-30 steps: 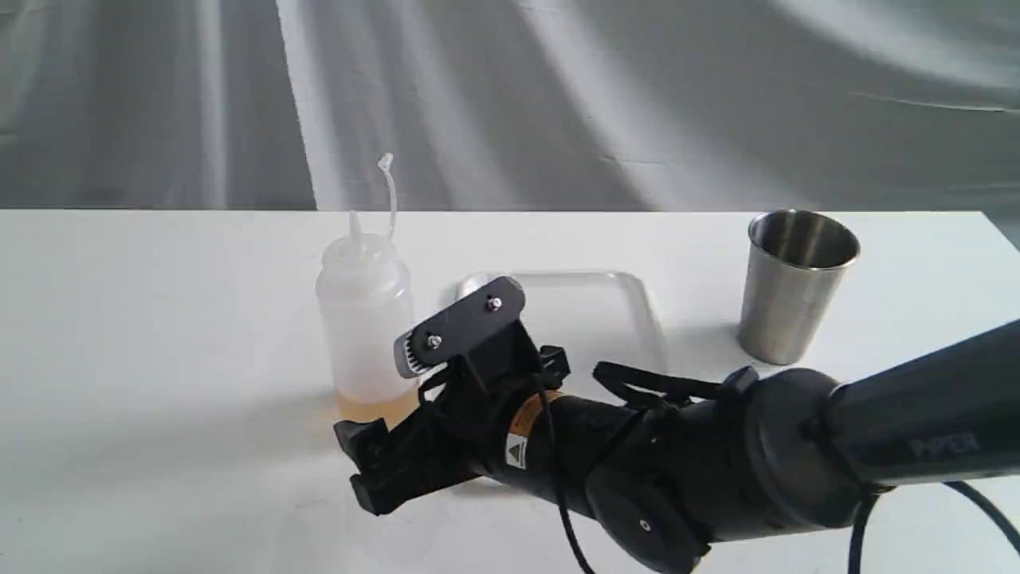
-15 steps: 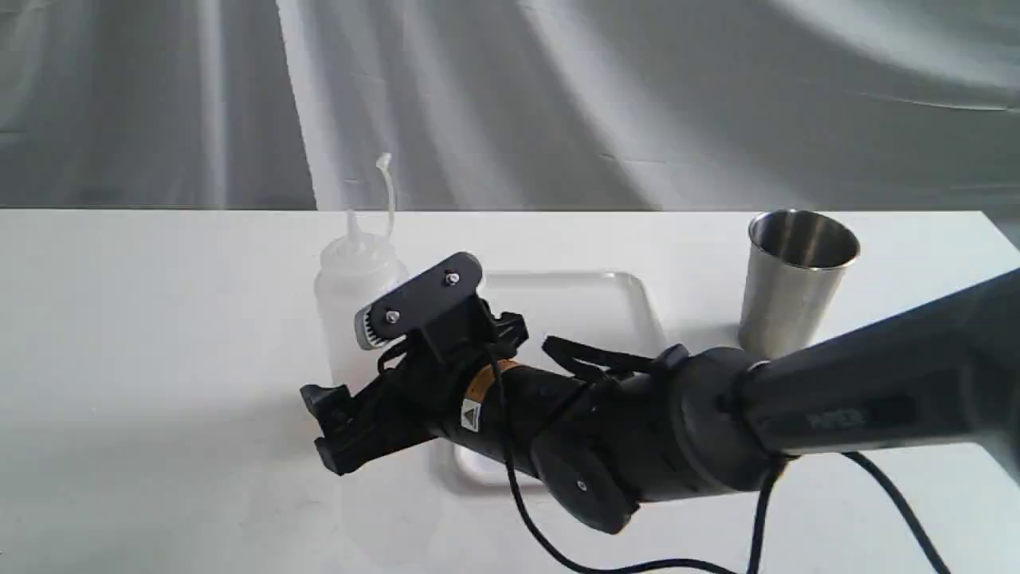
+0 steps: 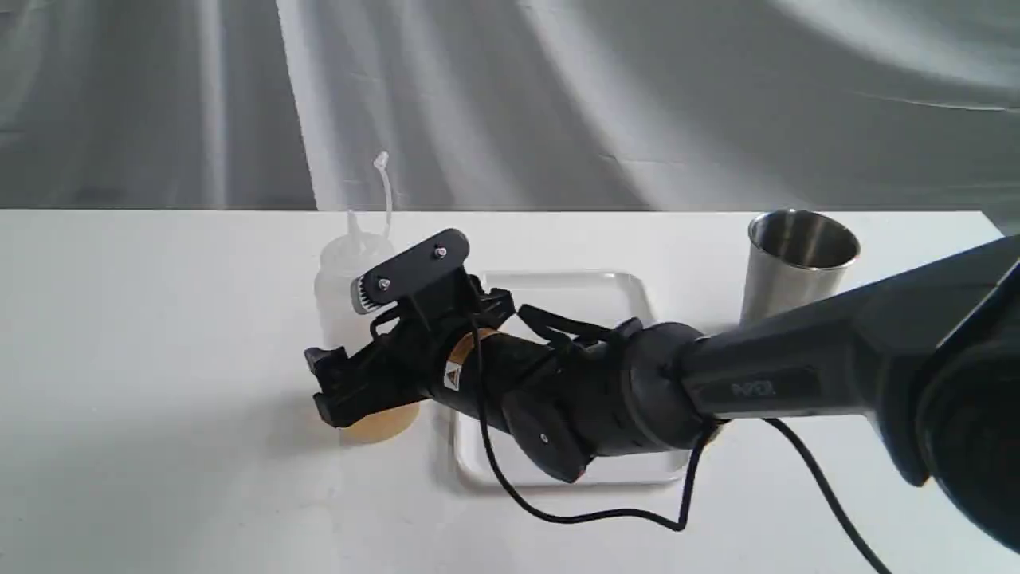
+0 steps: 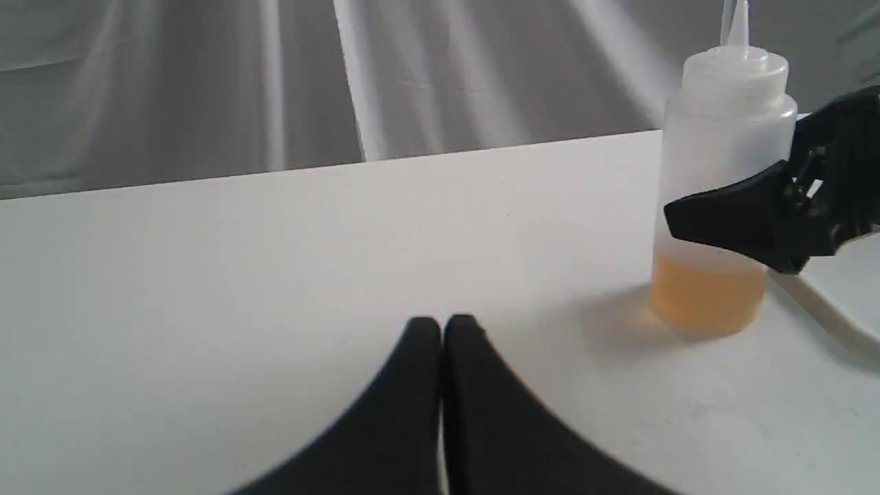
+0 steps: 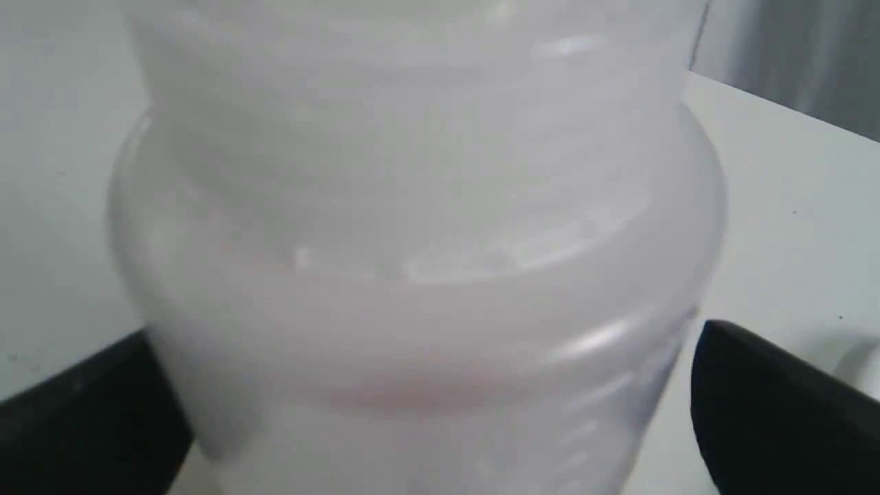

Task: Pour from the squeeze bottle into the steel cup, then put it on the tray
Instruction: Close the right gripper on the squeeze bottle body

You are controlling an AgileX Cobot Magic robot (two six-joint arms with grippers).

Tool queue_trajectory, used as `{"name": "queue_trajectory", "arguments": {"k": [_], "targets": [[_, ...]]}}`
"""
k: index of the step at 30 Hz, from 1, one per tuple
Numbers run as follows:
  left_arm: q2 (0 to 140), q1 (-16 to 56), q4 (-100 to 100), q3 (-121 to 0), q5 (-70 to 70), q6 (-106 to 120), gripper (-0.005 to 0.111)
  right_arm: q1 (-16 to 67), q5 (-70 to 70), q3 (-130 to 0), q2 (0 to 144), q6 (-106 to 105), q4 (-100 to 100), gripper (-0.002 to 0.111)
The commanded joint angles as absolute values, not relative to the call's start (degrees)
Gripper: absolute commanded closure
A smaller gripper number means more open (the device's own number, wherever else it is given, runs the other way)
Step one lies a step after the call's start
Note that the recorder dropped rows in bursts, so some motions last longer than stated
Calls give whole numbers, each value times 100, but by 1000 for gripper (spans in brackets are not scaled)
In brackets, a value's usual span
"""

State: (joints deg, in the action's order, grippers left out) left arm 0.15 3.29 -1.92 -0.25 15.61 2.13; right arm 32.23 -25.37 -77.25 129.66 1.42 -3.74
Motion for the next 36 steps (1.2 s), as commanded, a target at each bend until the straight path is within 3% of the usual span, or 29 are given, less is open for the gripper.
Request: {"name": "queue_trajectory", "arguments": {"k": [1,15,18,24,27,33,36], "targets": [[0,362,-188,0,1522,185,107,3177,-2499,-7877,13027,137,-338,14],[0,362,-188,0,1522,204,107,3177,-2462,-7913,13042,137,-338,16],[0,362,-188,0,1522,204,107,3177,-2462,-7913,13042,137,-338,25],[0,362,-188,0,1522,184,107,3189,-2462,-7913,13042,148,-338,63],[0,362,-188,0,1522,195,107,3198,-2451,-7913,13017,148,-338,76],[0,362,-188,0,1522,195,107,3198,-1876,-7913,12706,148,-556,91],[0,362,-188,0,1522,206,107,3198,-1447,-7913,12416,148,-659,92]]}}
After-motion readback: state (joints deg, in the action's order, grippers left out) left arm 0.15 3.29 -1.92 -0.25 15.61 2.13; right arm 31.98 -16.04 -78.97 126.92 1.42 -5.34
